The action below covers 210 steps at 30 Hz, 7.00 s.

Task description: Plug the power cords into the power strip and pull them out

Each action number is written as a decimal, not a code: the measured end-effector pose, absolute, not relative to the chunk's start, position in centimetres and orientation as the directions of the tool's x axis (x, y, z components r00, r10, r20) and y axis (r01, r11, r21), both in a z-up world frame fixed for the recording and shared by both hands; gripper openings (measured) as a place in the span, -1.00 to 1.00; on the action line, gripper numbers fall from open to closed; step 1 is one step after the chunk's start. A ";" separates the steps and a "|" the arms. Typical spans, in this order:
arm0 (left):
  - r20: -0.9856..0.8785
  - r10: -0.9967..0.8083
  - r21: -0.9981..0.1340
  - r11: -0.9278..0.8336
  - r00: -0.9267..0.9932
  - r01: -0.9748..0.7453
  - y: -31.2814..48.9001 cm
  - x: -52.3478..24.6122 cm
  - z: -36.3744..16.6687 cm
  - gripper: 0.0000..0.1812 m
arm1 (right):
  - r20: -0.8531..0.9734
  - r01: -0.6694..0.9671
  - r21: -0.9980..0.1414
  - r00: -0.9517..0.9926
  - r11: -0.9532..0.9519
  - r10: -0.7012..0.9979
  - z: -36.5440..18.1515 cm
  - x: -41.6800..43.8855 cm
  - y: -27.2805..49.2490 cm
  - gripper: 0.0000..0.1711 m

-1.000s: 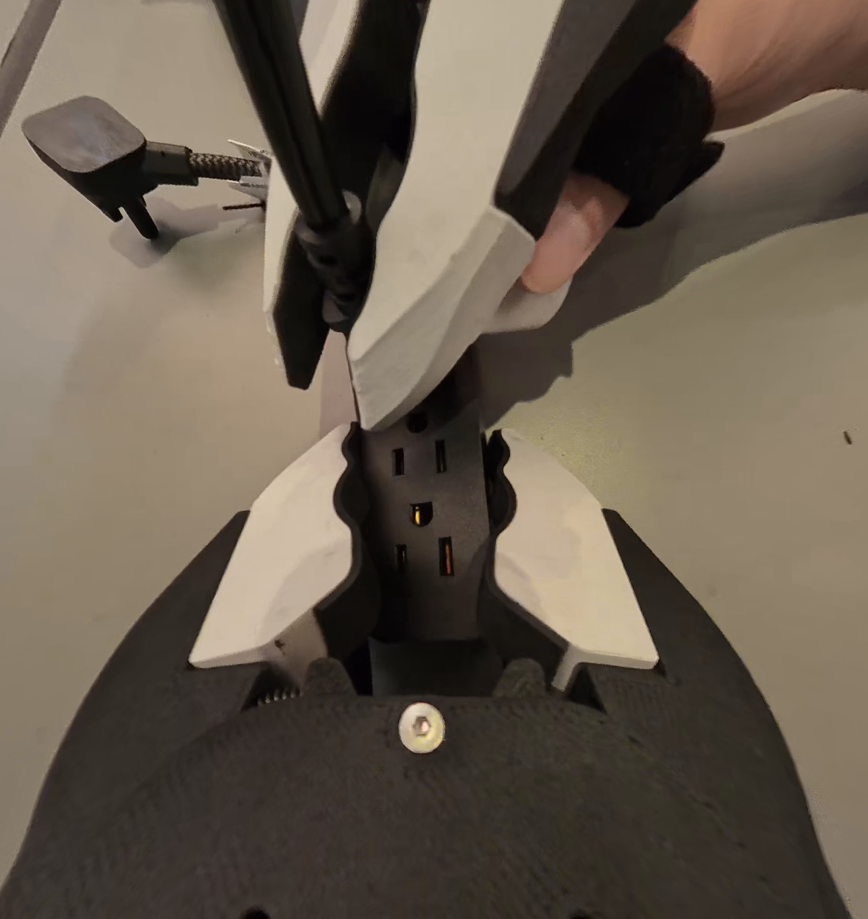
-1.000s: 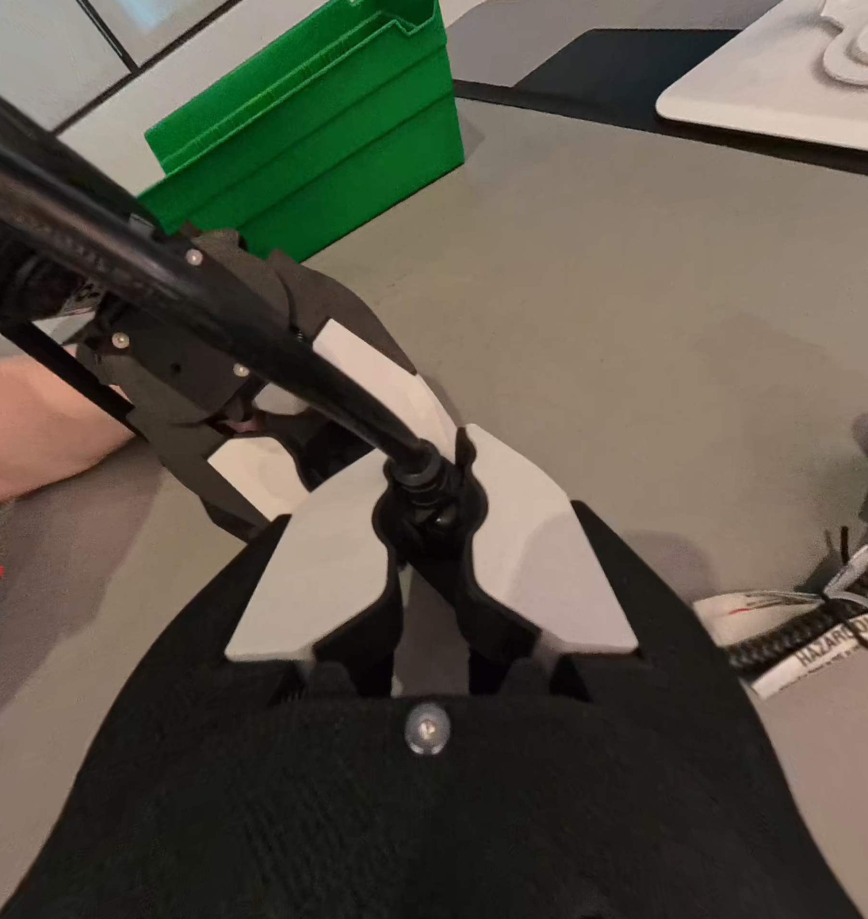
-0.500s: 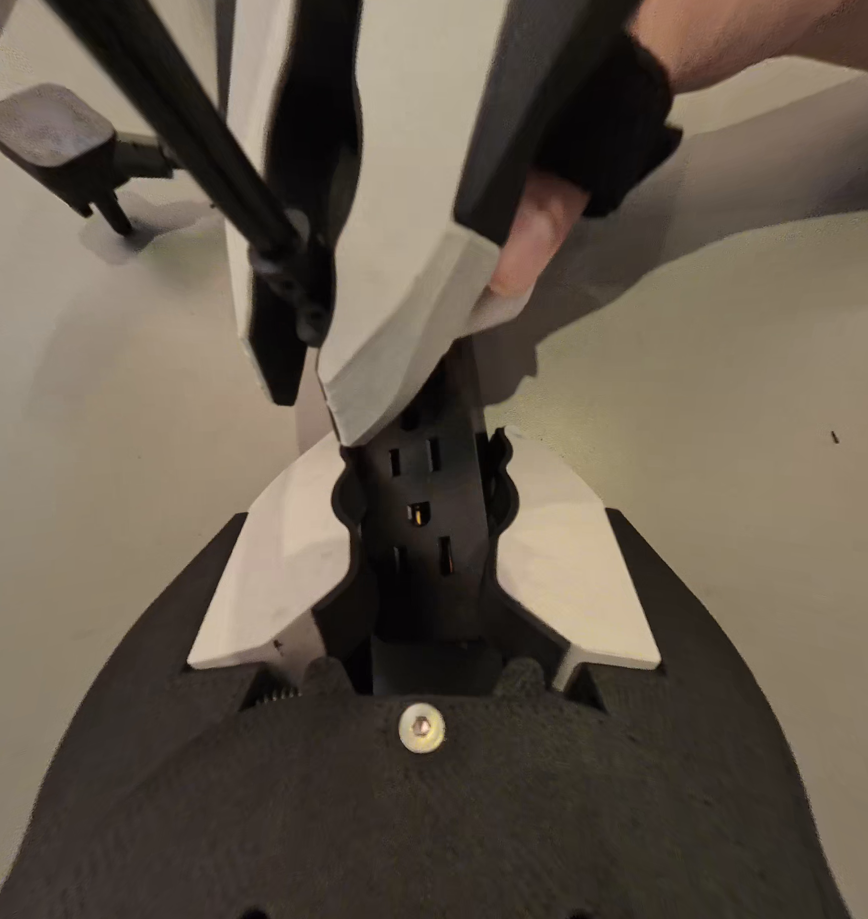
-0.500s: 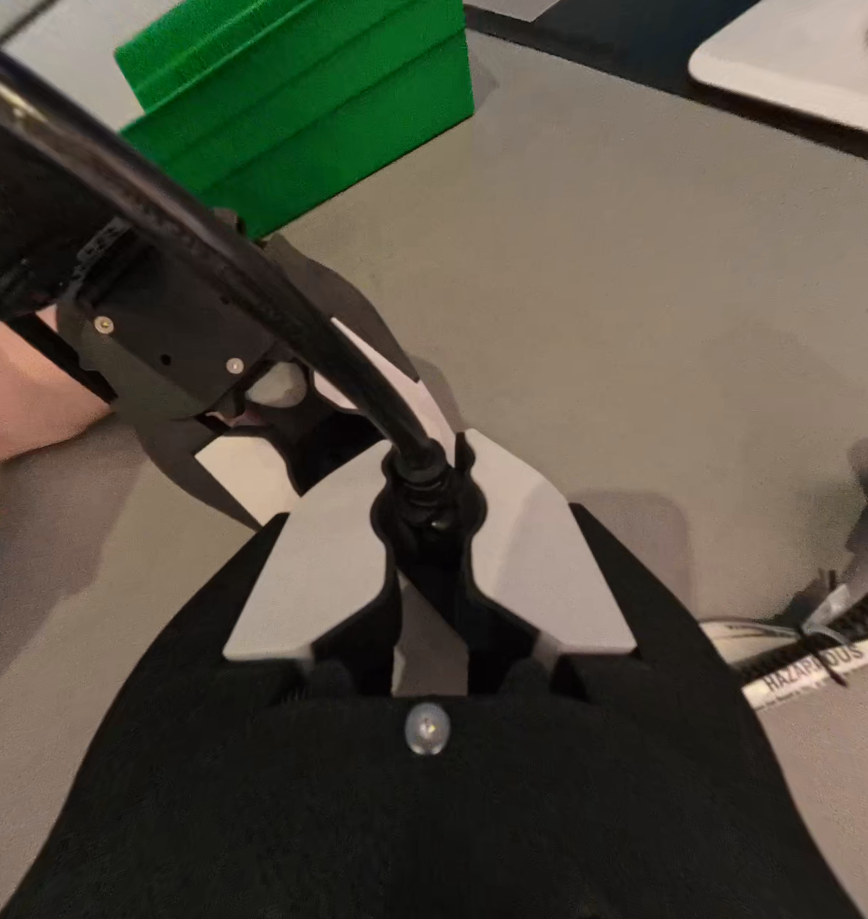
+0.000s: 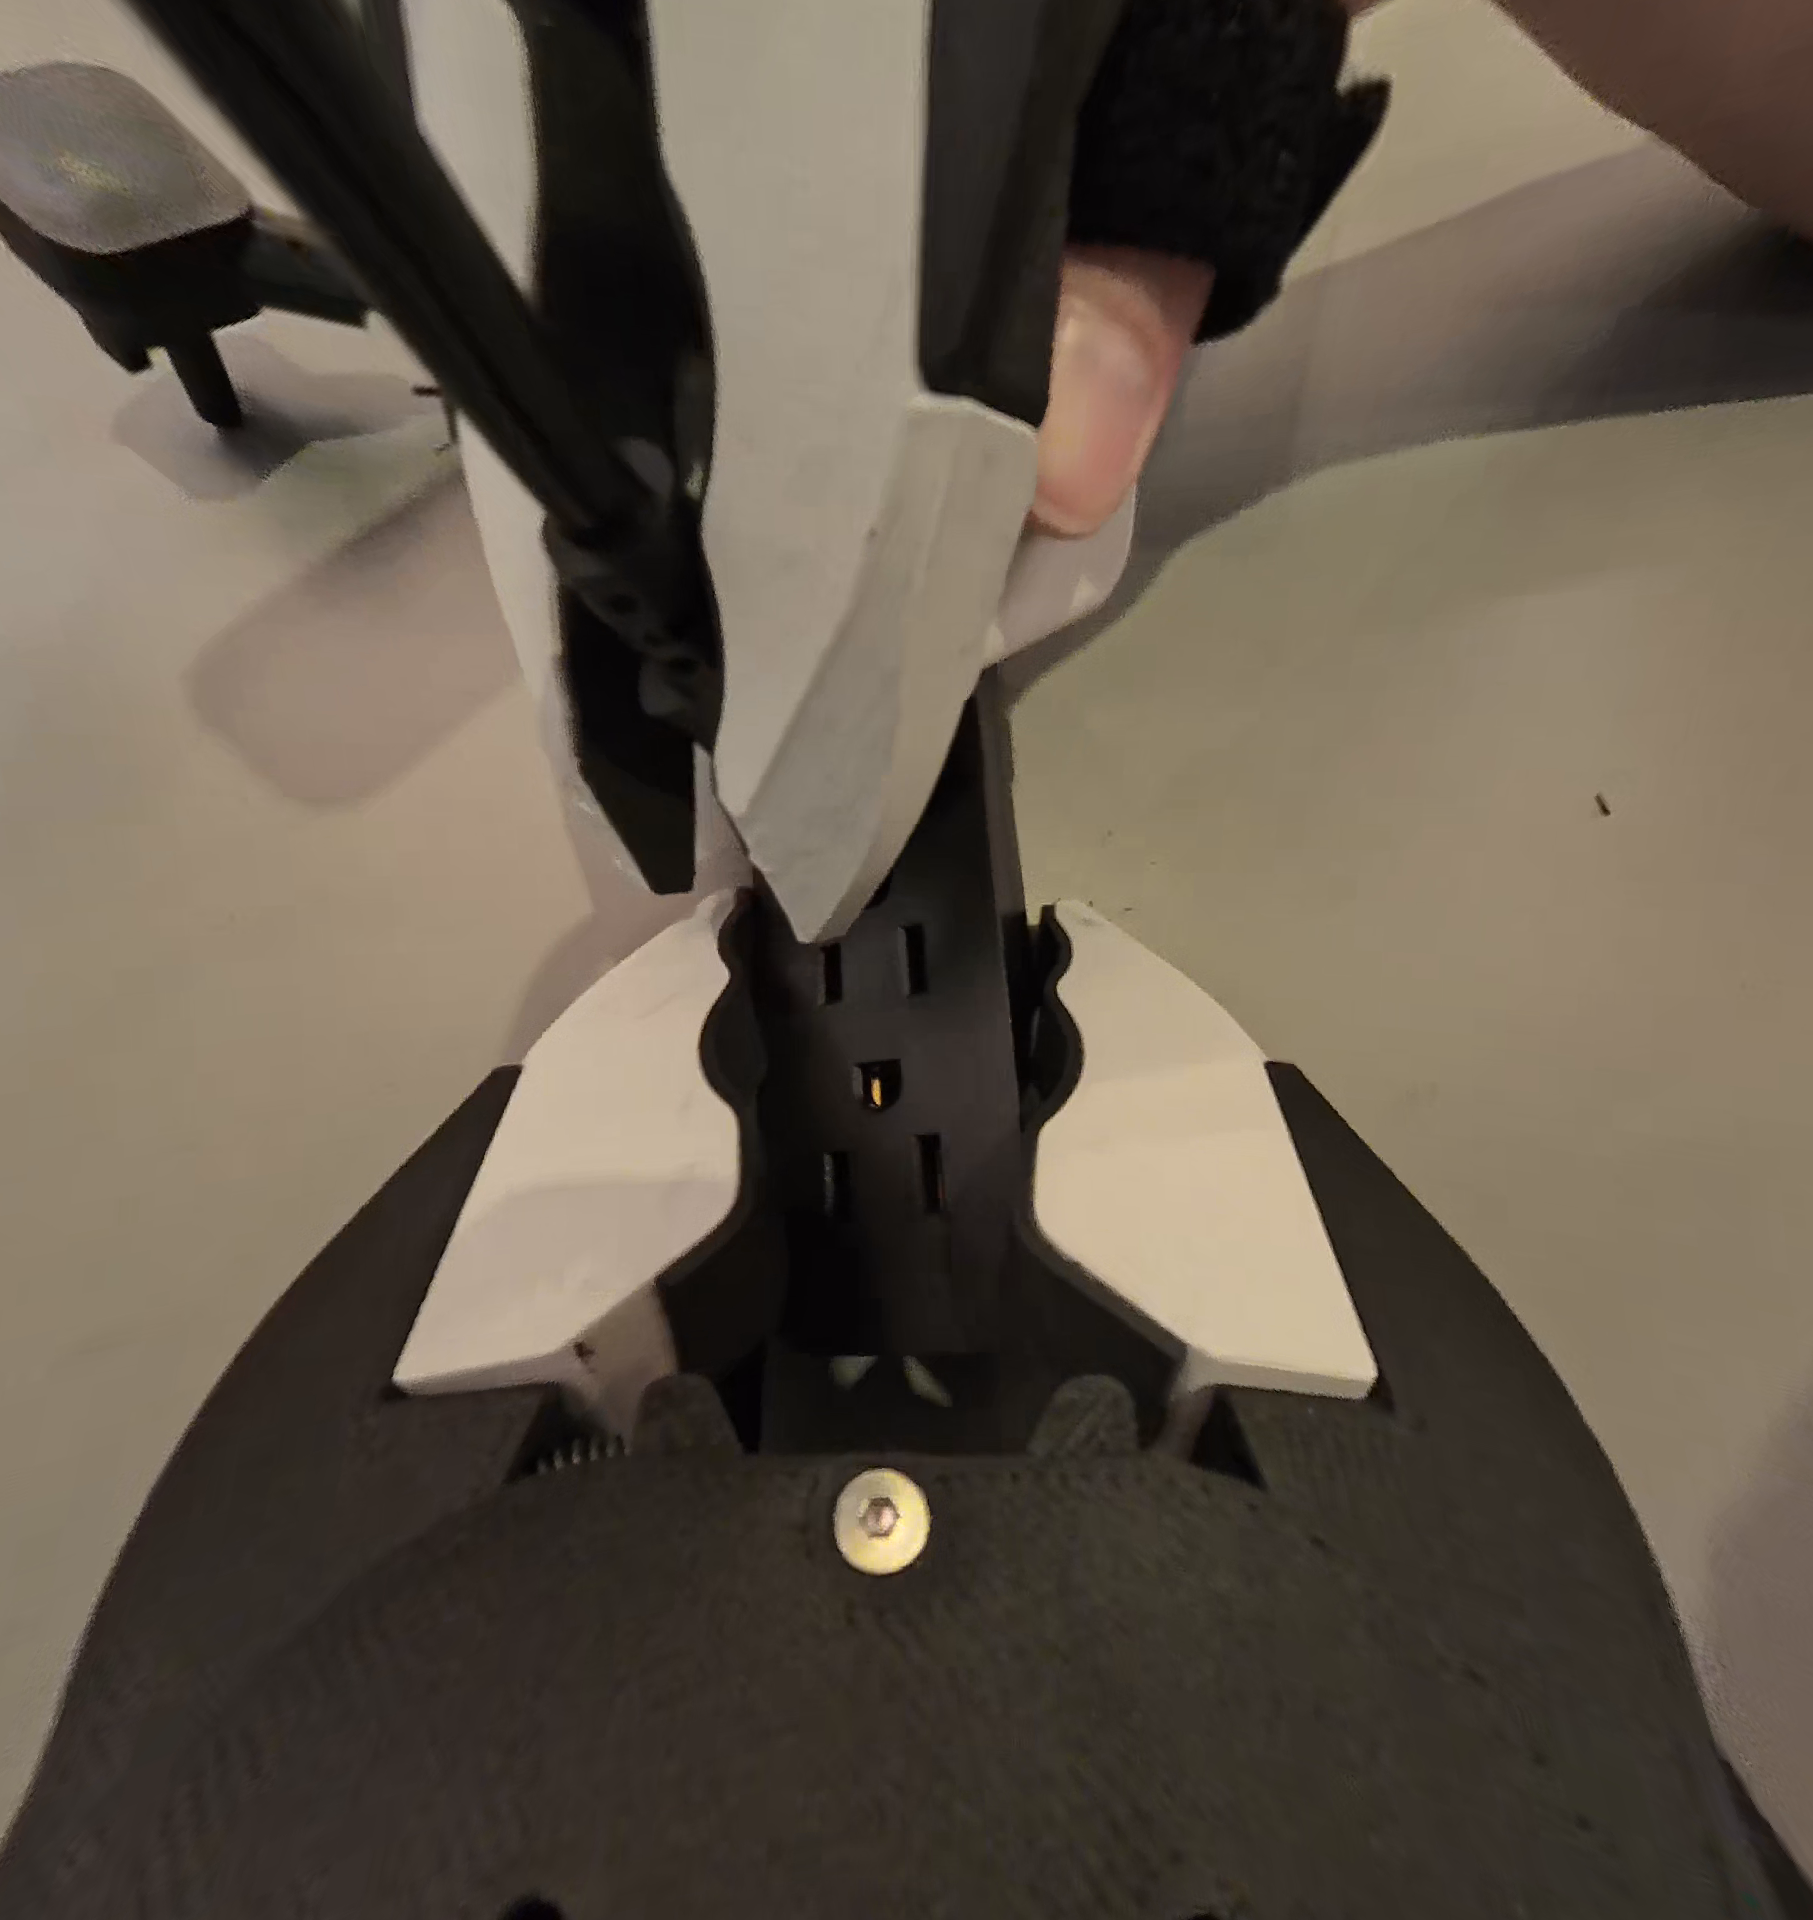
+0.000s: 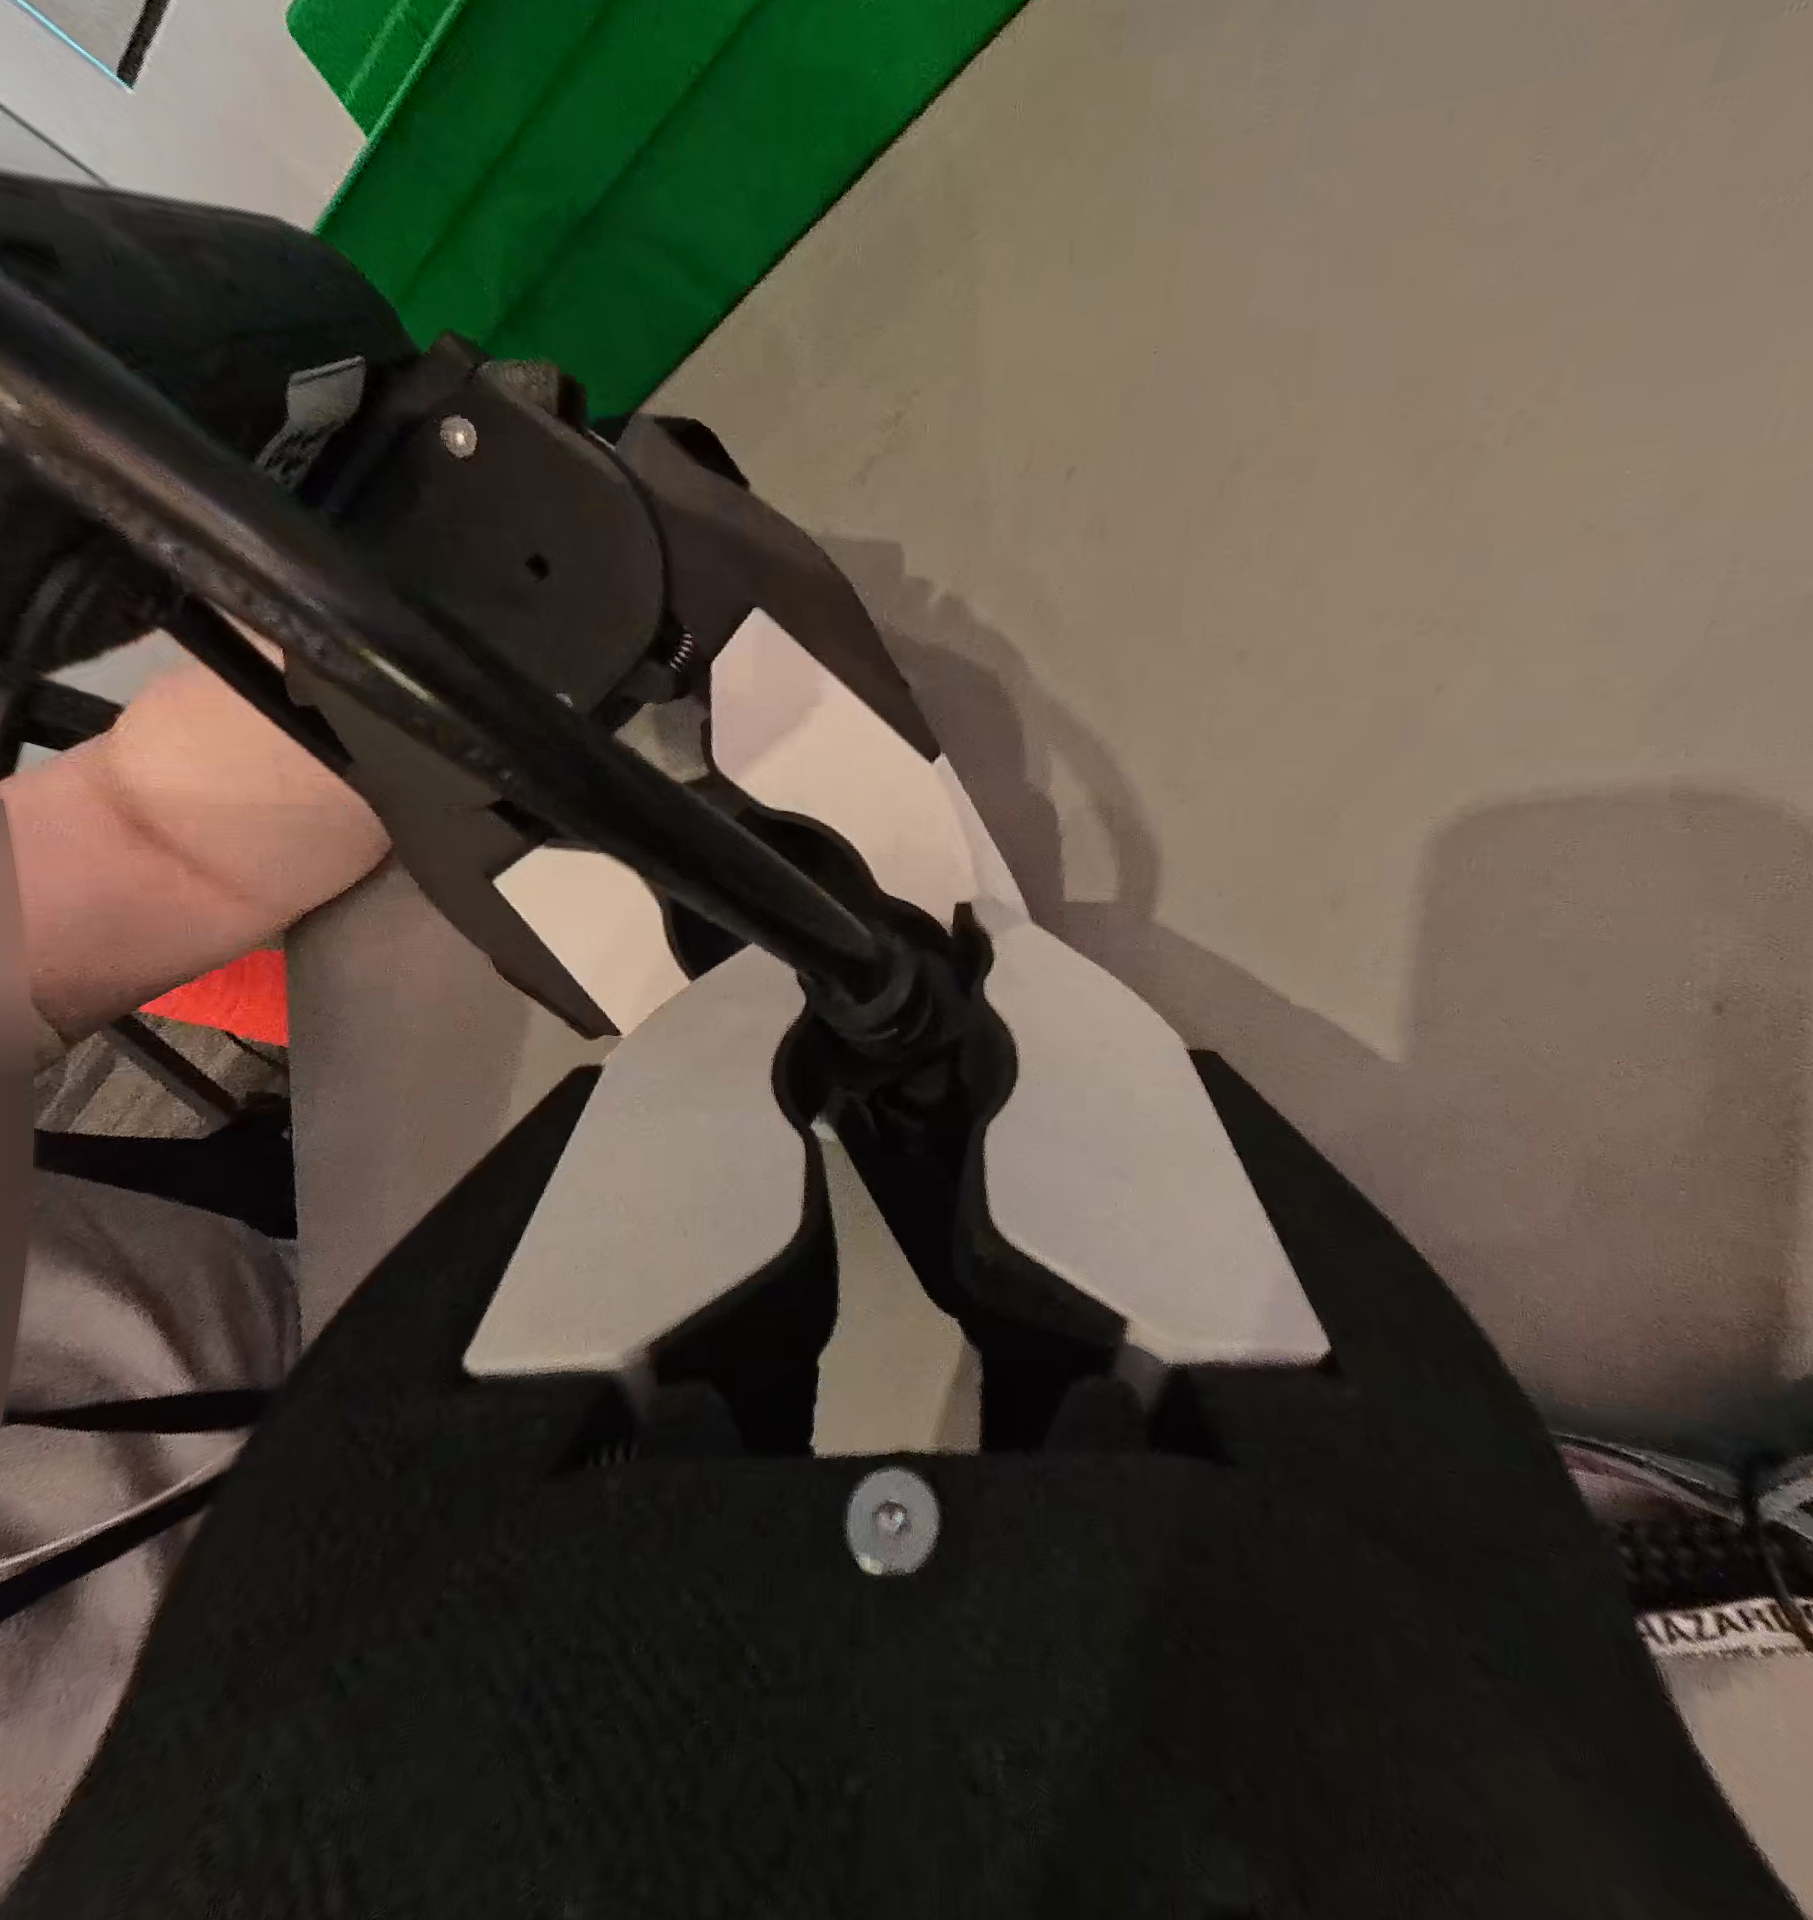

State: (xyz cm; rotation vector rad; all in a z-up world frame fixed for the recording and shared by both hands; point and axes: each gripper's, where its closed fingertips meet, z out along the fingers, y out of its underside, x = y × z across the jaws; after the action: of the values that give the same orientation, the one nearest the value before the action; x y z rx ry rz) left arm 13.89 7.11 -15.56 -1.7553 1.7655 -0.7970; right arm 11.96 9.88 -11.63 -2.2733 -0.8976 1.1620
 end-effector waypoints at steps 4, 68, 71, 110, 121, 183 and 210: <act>0.147 -0.989 -0.756 -0.133 0.032 -0.642 7.9 14.0 -14.8 -0.49 | -0.560 0.295 -0.635 0.461 -0.714 0.688 -11.5 11.7 10.6 -0.74; 0.015 -1.000 -0.720 -0.012 0.002 -0.693 7.7 14.0 -15.7 -0.45 | 0.221 0.370 -0.920 0.219 0.129 0.950 -7.6 14.7 10.4 -0.70; 0.121 -0.993 -0.739 -0.097 0.010 -0.667 7.4 13.8 -15.2 -0.45 | 0.348 0.408 -0.882 0.228 0.235 0.909 -8.0 14.1 10.2 -0.78; 0.001 -0.996 -0.702 0.065 -0.092 -0.709 6.3 13.1 -15.9 -0.45 | 0.561 0.818 -0.484 0.018 0.310 0.827 -9.4 12.9 10.3 0.03; 0.008 -0.990 -0.699 0.094 -0.139 -0.709 5.1 13.3 -15.9 -0.45 | 0.503 0.862 -0.443 0.014 0.245 0.864 -10.0 13.1 9.2 0.01; -0.004 -0.985 -0.707 0.123 -0.171 -0.696 3.9 14.3 -15.9 -0.48 | 0.397 0.800 -0.576 0.095 0.167 0.913 -10.4 14.0 8.6 0.20; 0.010 -0.993 -0.703 0.077 -0.118 -0.707 4.3 14.6 -15.8 -0.50 | 0.594 0.897 -0.423 0.167 0.129 0.787 -10.1 14.3 8.1 0.10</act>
State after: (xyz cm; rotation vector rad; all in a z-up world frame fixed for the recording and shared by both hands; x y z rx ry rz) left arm 14.59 4.27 -15.83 -1.6769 1.8802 -0.7832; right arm 14.31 8.12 -10.11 -1.6673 -1.6300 -0.1789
